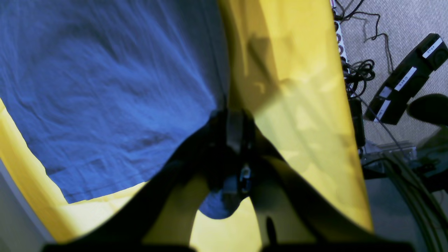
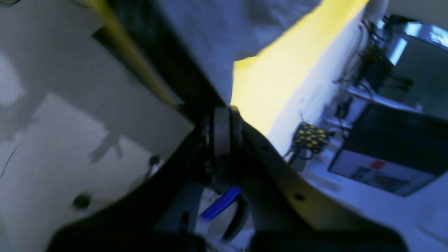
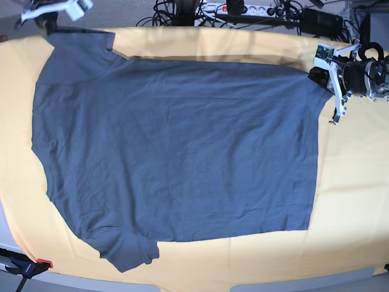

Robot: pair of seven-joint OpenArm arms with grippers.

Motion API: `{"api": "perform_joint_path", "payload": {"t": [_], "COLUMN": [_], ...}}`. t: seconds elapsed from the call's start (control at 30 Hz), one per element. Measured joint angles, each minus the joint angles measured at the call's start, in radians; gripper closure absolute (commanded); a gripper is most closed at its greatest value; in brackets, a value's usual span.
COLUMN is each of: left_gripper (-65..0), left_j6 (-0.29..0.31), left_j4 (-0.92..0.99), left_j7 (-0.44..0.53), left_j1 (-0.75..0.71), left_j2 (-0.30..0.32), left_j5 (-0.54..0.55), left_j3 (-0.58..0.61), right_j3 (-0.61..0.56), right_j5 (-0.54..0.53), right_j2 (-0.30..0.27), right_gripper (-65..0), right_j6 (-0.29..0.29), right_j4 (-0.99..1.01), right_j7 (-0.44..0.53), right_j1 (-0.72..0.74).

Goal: Fold the T-shirt properly
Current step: 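Lift the shoulder corners and pull the shirt toward the robot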

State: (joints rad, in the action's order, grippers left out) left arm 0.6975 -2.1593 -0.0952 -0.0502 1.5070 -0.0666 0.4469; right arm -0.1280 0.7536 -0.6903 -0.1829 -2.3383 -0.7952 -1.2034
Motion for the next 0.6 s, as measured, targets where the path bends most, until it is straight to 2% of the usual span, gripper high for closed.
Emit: {"api": "perform_joint_path", "payload": {"t": [0.07,0.27,0.33,0.37,0.43,0.5,0.6], "left_gripper": [0.0,0.0,0.0,0.0,0.0,0.0,0.0], "left_j6": [0.000,-0.001,-0.068,-0.124,-0.227,-0.301,-0.406], "left_j4": [0.000,-0.001,-0.001,0.000,0.000,0.001,0.039], "left_j7": [0.000,-0.024,-0.079,-0.114,-0.168,-0.225,-0.239], "left_j1": [0.000,0.000,-0.001,-0.002,0.001,0.000,-0.002], "left_j2": [-0.008,-0.074,-0.107,-0.126,-0.168,-0.216,-0.282], "left_j5": [0.000,-0.001,-0.006,-0.005,-0.013,-0.047,-0.114], "left_j3": [0.000,0.000,0.000,0.000,0.000,0.000,0.002], "right_j3": [0.063,0.185,0.192,0.193,0.193,0.190,0.190], "right_j5": [-0.060,-0.403,-0.508,-0.545,-0.607,-0.655,-0.731], "right_j2": [-0.014,-0.063,-0.083,-0.087,-0.087,-0.086,-0.084], "right_gripper": [0.0,0.0,0.0,0.0,0.0,0.0,0.0], "right_j6": [0.018,0.137,0.169,0.181,0.217,0.245,0.267], "right_j4": [-0.002,-0.002,-0.002,-0.002,-0.002,-0.002,0.087], "right_j7": [0.047,0.180,0.202,0.215,0.245,0.273,0.320], "right_j1": [0.064,0.227,0.294,0.324,0.381,0.439,0.539]}}
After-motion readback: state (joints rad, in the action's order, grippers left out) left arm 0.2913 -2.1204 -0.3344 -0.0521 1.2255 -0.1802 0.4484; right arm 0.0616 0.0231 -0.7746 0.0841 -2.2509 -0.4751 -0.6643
